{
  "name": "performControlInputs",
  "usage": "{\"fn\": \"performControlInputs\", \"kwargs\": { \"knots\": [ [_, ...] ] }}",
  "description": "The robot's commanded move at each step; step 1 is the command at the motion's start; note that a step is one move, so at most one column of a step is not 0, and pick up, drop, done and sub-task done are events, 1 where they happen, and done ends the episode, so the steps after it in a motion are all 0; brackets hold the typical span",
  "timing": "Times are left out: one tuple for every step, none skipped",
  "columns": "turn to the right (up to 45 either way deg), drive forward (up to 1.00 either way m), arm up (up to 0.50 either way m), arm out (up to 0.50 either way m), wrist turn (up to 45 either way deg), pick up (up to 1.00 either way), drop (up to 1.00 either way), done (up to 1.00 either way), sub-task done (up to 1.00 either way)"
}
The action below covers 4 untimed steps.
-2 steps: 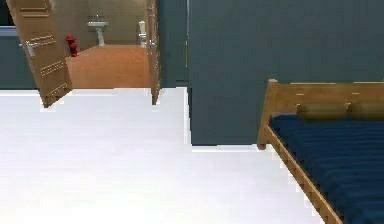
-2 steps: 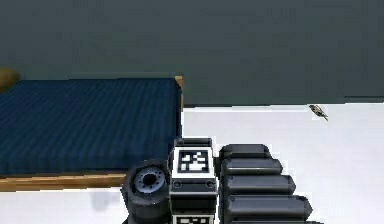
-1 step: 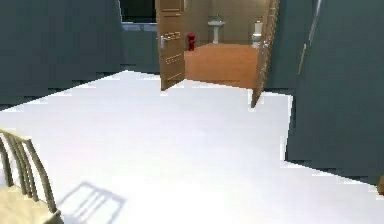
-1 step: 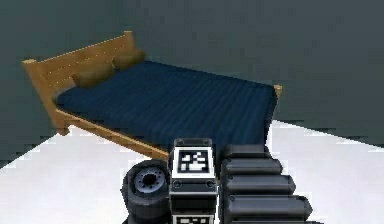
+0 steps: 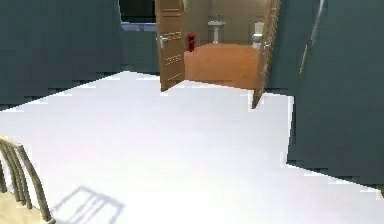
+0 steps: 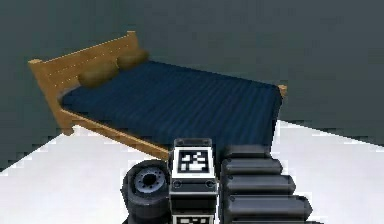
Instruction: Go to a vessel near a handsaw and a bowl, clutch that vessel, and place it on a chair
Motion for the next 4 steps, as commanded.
{"fn": "performControlInputs", "kwargs": {
  "knots": [
    [6.0, 0.00, 0.00, 0.00, 0.0, 0.00, 0.00, 0.00, 0.00],
    [0.0, 1.00, 0.00, 0.00, 0.0, 0.00, 0.00, 0.00, 0.00],
    [0.0, 1.00, 0.00, 0.00, 0.0, 0.00, 0.00, 0.00, 0.00],
    [3.0, 0.00, 0.00, 0.00, 0.0, 0.00, 0.00, 0.00, 0.00]
  ]
}}
